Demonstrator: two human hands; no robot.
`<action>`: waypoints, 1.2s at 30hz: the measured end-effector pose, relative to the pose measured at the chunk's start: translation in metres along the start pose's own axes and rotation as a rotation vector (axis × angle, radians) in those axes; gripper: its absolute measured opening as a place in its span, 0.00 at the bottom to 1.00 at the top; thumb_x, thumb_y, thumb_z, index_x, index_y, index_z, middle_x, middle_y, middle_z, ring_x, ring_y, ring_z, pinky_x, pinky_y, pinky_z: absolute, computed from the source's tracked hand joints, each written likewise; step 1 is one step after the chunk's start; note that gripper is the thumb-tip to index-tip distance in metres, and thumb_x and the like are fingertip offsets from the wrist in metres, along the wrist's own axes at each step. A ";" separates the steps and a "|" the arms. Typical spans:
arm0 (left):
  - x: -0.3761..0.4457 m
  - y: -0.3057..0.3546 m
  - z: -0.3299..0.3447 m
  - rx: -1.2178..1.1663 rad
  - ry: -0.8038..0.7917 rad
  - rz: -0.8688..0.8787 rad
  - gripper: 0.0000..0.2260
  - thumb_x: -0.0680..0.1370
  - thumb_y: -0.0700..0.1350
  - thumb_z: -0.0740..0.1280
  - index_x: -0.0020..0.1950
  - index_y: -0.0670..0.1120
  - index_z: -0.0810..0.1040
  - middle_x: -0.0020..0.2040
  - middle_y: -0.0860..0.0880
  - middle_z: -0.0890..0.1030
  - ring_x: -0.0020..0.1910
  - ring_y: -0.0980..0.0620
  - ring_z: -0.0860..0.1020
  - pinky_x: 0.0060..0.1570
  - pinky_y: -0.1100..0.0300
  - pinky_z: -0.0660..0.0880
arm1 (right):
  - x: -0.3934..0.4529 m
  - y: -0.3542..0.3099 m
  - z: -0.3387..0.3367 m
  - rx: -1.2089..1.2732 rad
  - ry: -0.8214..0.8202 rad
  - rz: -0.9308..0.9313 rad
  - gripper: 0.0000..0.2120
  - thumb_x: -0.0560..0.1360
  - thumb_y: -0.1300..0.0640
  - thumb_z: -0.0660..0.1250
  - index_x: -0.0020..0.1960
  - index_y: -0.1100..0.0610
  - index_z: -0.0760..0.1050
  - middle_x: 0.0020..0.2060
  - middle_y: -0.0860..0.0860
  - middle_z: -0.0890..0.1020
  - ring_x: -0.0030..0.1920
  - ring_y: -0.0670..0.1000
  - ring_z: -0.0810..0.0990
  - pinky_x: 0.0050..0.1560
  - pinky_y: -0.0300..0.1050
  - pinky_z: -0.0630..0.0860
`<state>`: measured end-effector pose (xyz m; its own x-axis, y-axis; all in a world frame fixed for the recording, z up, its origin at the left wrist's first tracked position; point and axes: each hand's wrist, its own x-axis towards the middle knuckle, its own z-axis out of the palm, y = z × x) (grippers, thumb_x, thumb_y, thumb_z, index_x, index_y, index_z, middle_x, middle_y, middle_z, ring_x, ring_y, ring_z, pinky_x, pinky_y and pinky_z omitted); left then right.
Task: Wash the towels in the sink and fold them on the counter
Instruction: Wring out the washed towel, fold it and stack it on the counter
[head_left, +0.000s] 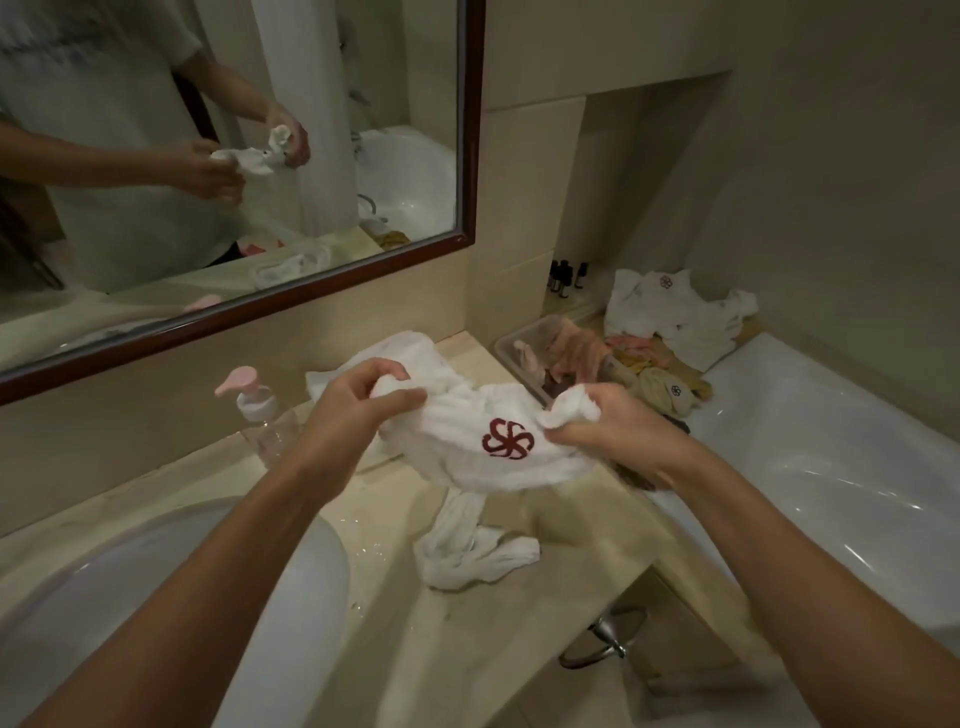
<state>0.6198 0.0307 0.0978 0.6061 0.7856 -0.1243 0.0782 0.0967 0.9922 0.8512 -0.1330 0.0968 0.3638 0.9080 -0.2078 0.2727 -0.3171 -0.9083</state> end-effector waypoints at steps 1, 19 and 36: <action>0.002 0.003 -0.003 0.044 0.029 0.036 0.09 0.74 0.35 0.71 0.41 0.47 0.75 0.40 0.53 0.81 0.42 0.52 0.80 0.40 0.61 0.76 | 0.001 -0.004 -0.003 -0.145 0.024 -0.074 0.05 0.75 0.60 0.73 0.49 0.59 0.79 0.42 0.51 0.83 0.40 0.42 0.80 0.41 0.40 0.75; 0.019 0.067 -0.028 0.455 -0.294 0.233 0.07 0.76 0.43 0.68 0.51 0.48 0.72 0.46 0.46 0.79 0.42 0.46 0.77 0.37 0.58 0.73 | -0.001 -0.084 -0.062 -0.534 -0.071 -0.116 0.15 0.80 0.51 0.66 0.46 0.64 0.75 0.40 0.52 0.79 0.38 0.47 0.78 0.39 0.41 0.73; 0.012 0.049 -0.034 0.849 -0.391 0.513 0.12 0.81 0.40 0.62 0.47 0.55 0.82 0.41 0.62 0.82 0.39 0.60 0.78 0.41 0.60 0.73 | 0.003 -0.067 -0.042 -0.944 0.158 -0.115 0.09 0.82 0.57 0.63 0.49 0.55 0.82 0.43 0.53 0.83 0.46 0.54 0.81 0.50 0.50 0.80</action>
<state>0.6038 0.0654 0.1451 0.9234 0.3462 0.1656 0.1764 -0.7660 0.6181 0.8711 -0.1206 0.1723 0.3877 0.9215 -0.0218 0.8929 -0.3813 -0.2393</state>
